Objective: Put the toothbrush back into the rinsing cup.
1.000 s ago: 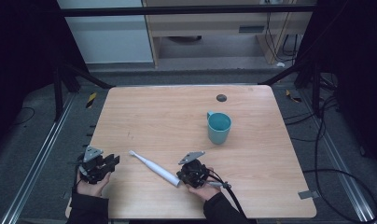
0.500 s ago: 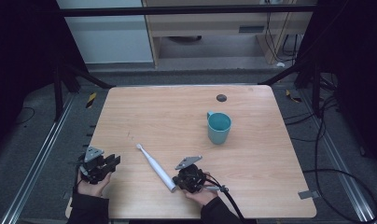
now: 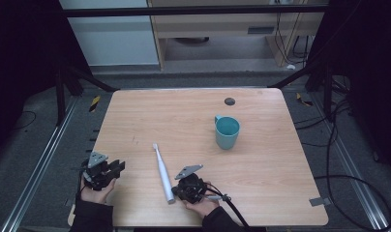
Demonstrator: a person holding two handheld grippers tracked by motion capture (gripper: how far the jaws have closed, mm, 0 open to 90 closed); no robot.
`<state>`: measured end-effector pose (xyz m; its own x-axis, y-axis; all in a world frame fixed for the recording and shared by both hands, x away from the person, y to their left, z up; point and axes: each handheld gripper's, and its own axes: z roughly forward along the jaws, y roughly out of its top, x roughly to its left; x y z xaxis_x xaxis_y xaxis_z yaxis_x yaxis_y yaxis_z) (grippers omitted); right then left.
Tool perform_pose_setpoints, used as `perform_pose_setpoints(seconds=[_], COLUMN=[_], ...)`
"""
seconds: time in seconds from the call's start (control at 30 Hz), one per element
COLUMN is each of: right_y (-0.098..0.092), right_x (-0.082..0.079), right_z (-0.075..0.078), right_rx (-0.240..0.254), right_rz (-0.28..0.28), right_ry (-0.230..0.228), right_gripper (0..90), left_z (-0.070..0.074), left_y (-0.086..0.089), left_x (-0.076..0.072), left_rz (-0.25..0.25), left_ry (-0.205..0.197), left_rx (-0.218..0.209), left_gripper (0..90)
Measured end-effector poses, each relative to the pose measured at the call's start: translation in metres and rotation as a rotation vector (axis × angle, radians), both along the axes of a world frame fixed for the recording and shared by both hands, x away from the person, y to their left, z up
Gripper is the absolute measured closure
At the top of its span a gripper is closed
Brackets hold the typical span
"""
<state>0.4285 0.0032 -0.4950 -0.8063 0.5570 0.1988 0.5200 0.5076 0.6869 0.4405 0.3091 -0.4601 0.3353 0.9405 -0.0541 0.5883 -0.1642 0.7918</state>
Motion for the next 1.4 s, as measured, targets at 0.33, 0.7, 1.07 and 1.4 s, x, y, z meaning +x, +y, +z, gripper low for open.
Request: perform_pose_setpoints(seconds=[0.33, 0.7, 1.07, 1.4], right_y=[0.010, -0.033, -0.099, -0.160], right_x=[-0.002, 0.015, 0.029, 0.015], right_z=[-0.002, 0.025, 0.049, 0.053], right_rx=[0.009, 0.027, 0.039, 0.035], right_rz=[0.022, -0.117, -0.357, -0.480], right_ry=[0.009, -0.131, -0.265, -0.297], right_gripper=[89.8, 76.1, 48.6, 42.3], left_z=[0.000, 0.002, 0.005, 0.007], left_y=[0.000, -0.003, -0.014, -0.036], left_x=[0.000, -0.001, -0.002, -0.005], left_rz=[0.001, -0.004, -0.010, -0.041], left_ry=[-0.003, -0.009, -0.010, -0.011], left_rx=[0.001, 0.000, -0.002, 0.002], left_gripper=[69.9, 68.5, 64.2, 58.8])
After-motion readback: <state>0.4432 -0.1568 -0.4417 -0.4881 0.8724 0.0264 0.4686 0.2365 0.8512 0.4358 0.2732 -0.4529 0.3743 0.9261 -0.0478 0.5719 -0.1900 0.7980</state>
